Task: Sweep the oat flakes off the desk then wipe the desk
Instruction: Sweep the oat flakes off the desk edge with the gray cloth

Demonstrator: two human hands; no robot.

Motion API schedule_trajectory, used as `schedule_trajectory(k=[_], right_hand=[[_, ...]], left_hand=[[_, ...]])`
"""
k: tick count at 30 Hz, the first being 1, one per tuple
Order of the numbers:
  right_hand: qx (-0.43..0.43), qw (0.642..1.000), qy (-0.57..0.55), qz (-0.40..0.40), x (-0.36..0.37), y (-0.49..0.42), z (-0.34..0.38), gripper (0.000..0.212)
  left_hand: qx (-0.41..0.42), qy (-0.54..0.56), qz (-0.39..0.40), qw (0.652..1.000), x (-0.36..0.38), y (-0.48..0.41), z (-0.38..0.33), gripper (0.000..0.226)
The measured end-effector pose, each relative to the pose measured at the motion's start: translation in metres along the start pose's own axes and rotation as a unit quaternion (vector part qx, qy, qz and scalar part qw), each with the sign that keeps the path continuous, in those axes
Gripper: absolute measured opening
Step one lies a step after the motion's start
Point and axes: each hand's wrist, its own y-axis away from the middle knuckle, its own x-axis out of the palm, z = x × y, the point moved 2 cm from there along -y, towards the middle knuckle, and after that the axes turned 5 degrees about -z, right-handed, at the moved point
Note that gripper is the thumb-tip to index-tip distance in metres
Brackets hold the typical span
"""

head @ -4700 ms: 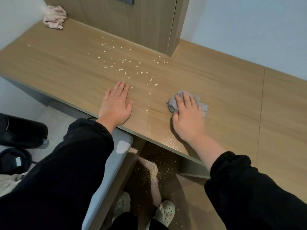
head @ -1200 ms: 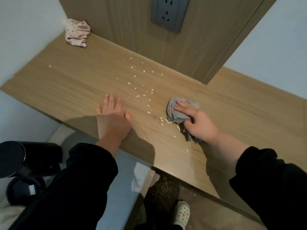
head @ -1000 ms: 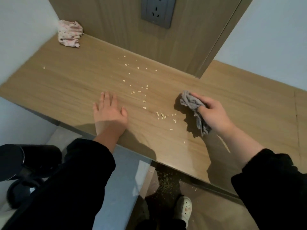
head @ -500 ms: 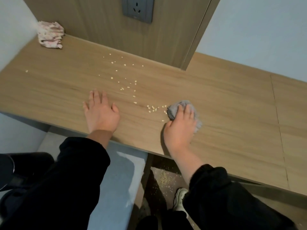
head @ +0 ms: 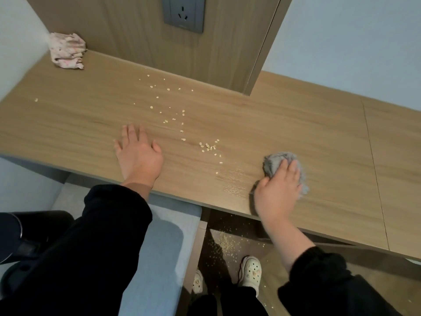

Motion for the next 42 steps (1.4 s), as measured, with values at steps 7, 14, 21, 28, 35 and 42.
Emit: schedule_trajectory(k=[7, 14, 21, 28, 35, 42], right_hand=[[-0.114, 0.992, -0.020, 0.057, 0.030, 0.031, 0.096, 0.064], [0.006, 0.999, -0.034, -0.009, 0.007, -0.016, 0.027, 0.065], [-0.153, 0.987, -0.014, 0.038, 0.032, -0.038, 0.107, 0.063], [-0.328, 0.941, -0.047, 0.070, 0.020, -0.062, 0.088, 0.059], [-0.318, 0.944, -0.013, 0.080, 0.028, -0.130, 0.117, 0.056], [-0.409, 0.904, -0.044, 0.115, 0.043, -0.150, 0.174, 0.055]], left_hand=[[0.000, -0.009, 0.005, 1.000, -0.003, 0.001, 0.000, 0.059], [0.010, -0.001, -0.004, 1.000, -0.003, 0.002, 0.000, 0.058], [0.006, -0.018, 0.006, 1.000, -0.001, -0.001, -0.001, 0.060], [0.006, -0.020, 0.006, 1.000, -0.002, 0.000, 0.000, 0.061], [-0.010, -0.011, 0.012, 1.000, -0.002, 0.000, 0.000, 0.060], [-0.125, -0.001, -0.005, 0.992, -0.001, -0.002, 0.006, 0.063]])
